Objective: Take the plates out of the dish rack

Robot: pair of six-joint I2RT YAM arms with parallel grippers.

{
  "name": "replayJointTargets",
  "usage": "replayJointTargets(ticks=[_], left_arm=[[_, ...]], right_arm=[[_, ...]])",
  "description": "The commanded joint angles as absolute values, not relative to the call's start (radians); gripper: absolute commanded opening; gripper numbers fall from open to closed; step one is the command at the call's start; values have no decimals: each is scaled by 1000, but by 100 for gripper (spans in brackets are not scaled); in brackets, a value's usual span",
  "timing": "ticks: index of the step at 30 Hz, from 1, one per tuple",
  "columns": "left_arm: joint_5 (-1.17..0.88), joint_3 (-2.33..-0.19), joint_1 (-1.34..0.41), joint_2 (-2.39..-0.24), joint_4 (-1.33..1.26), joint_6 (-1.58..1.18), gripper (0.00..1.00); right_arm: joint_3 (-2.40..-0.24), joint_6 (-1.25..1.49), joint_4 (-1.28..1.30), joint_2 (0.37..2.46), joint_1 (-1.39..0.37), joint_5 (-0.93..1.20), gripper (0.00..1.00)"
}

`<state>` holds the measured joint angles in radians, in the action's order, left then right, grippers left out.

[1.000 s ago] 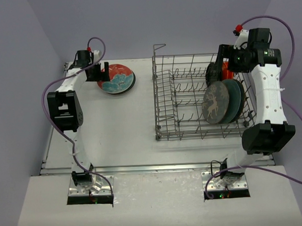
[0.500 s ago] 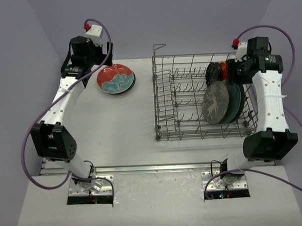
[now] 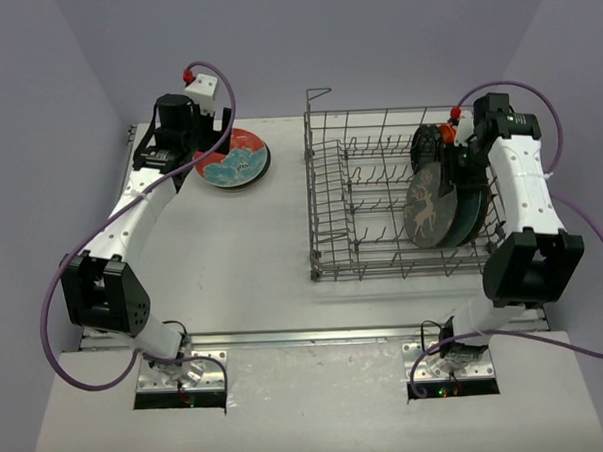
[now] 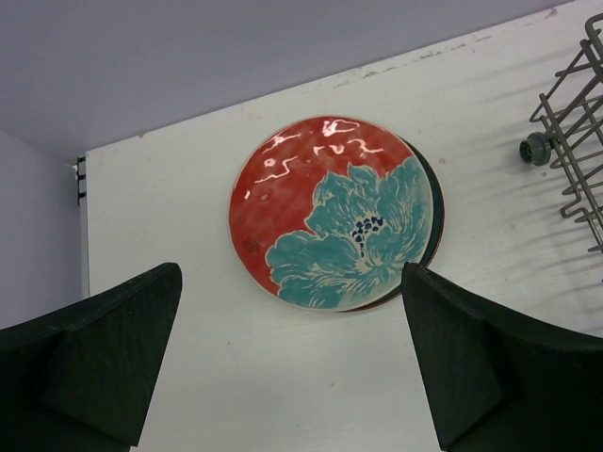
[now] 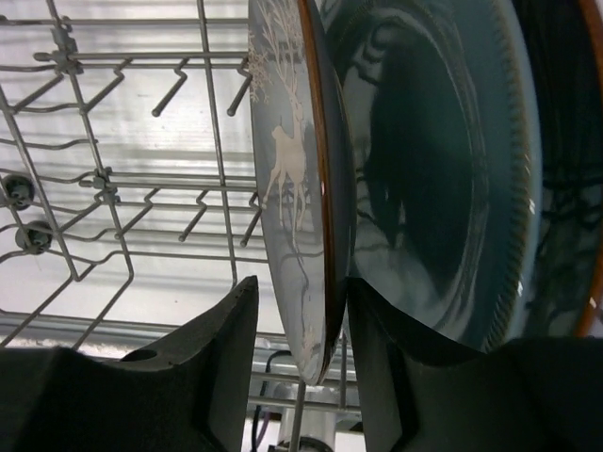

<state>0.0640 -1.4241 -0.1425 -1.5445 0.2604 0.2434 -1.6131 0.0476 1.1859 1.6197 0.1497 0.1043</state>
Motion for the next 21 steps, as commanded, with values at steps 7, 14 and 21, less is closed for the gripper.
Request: replayJointTargets(ticks=[7, 14, 21], left_arm=[[99, -1406, -140, -1451, 239, 258, 100], [83, -1424, -140, -1455, 253, 244, 100], [15, -1456, -140, -1456, 267, 219, 100]], right_arm=[[-1659, 63, 1168, 1729, 79, 76, 21], [-1712, 59, 1190, 1655, 69, 17, 0], [-1903, 20, 1223, 1543, 69, 58, 0]])
